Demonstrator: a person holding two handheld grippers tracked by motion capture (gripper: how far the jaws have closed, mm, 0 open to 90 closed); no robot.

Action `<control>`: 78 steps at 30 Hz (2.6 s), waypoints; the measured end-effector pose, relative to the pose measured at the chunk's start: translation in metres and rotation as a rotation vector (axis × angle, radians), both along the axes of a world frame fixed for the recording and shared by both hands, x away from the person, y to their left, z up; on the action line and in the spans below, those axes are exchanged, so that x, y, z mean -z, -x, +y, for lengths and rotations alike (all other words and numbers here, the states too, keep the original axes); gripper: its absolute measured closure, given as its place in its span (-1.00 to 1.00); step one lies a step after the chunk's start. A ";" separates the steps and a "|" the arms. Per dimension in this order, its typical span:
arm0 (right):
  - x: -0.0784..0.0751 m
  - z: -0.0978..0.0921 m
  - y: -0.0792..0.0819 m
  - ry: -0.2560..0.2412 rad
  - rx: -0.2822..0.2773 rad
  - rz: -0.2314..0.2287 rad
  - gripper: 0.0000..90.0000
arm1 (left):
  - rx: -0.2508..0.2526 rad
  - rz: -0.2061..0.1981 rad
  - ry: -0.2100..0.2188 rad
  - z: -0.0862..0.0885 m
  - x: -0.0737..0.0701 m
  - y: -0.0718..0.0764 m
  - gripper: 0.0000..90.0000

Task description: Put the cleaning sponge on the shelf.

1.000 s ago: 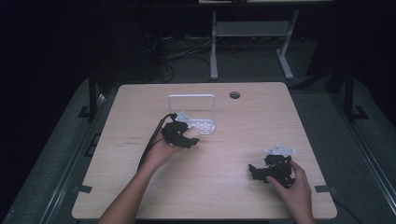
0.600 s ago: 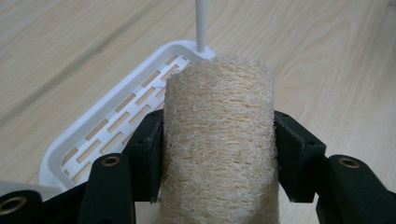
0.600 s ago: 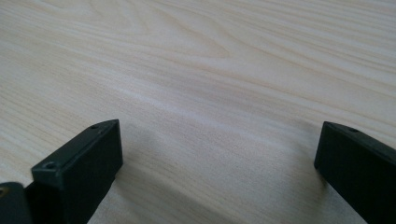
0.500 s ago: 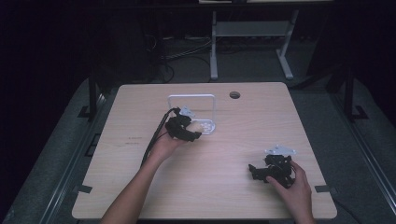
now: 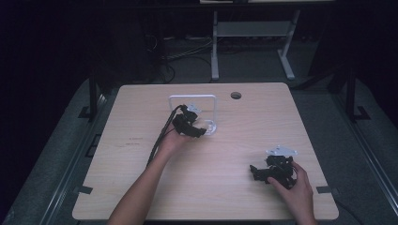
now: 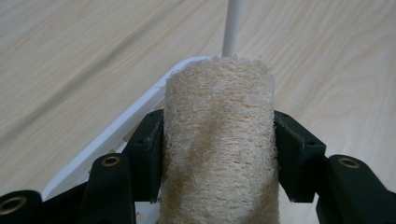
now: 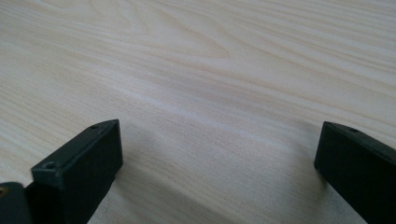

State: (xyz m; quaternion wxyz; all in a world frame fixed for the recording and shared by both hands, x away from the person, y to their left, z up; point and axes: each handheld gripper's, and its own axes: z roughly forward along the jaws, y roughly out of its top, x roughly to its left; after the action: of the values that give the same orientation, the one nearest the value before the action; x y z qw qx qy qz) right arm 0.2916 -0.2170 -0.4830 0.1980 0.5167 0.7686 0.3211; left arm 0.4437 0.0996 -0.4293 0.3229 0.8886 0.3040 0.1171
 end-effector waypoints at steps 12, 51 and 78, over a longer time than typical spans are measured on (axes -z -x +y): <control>0.000 0.000 0.000 0.000 0.000 -0.001 -0.99 | -0.028 0.007 -0.032 -0.007 0.016 -0.017 -0.07; 0.000 0.000 0.000 0.000 0.000 0.000 -0.99 | -0.034 0.003 0.067 0.014 -0.023 0.009 0.47; 0.000 0.000 0.000 0.000 0.000 0.000 -0.99 | 0.032 0.121 0.039 0.010 0.014 0.031 1.00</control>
State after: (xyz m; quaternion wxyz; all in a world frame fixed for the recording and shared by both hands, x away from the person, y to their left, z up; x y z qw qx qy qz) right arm 0.2916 -0.2170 -0.4831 0.1982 0.5165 0.7686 0.3211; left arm 0.4125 0.1093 -0.4431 0.3230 0.8923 0.3110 0.0518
